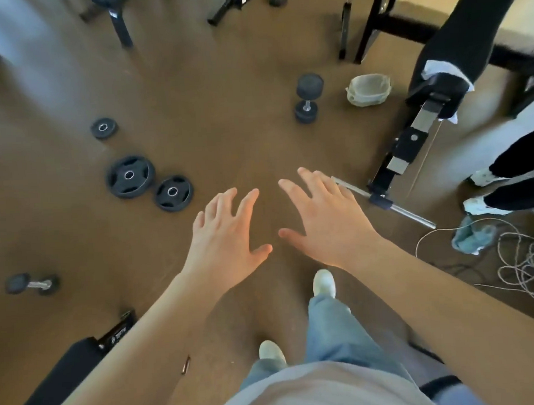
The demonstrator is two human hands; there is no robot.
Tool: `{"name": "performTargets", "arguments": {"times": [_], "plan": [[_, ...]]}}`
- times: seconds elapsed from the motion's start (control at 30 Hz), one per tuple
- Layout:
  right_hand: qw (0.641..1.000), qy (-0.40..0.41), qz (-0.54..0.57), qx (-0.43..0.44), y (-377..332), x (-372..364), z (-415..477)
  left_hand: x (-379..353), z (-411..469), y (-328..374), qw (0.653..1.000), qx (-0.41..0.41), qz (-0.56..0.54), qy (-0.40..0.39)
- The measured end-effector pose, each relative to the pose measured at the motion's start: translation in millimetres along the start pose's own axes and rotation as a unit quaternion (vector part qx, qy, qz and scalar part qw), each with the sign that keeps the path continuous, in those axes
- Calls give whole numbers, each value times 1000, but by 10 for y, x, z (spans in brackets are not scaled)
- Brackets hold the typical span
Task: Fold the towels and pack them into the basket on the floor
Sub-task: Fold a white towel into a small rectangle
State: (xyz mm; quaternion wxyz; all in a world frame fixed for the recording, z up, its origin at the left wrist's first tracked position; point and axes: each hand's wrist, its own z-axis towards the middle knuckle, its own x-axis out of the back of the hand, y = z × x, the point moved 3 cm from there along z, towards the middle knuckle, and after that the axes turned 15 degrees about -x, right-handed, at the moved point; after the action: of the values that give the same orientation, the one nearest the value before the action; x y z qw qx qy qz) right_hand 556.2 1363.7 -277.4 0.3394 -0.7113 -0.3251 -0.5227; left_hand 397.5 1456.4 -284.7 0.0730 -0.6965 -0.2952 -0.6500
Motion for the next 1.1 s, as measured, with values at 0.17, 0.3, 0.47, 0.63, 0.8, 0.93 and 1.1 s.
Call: {"name": "performTargets", "arguments": {"times": [0.17, 0.3, 0.47, 0.63, 0.8, 0.93, 1.1], "plan": [[1000, -19, 17, -3, 141, 160, 1368, 132, 1203, -466, 1000, 8, 2, -3], [999, -37, 7, 11, 368, 426, 2561, 340, 2320, -735, 999, 35, 4, 3], [999, -36, 0, 9, 603, 836, 3925, 754, 3669, -1009, 1000, 27, 13, 3], [999, -44, 10, -13, 657, 1127, 5121, 1105, 4845, -1437, 1000, 13, 13, -2], [997, -28, 24, -75, 723, 1240, 6252, 1284, 6091, -2016, 998, -44, 24, -23], [986, -14, 47, -157, 818, 1379, 7053, 1512, 7143, -2392, 991, -112, 43, -51], [963, 0, 86, -255, 1063, 1696, 7726, 1843, 8273, -2487, 973, -196, 79, -90]]}}
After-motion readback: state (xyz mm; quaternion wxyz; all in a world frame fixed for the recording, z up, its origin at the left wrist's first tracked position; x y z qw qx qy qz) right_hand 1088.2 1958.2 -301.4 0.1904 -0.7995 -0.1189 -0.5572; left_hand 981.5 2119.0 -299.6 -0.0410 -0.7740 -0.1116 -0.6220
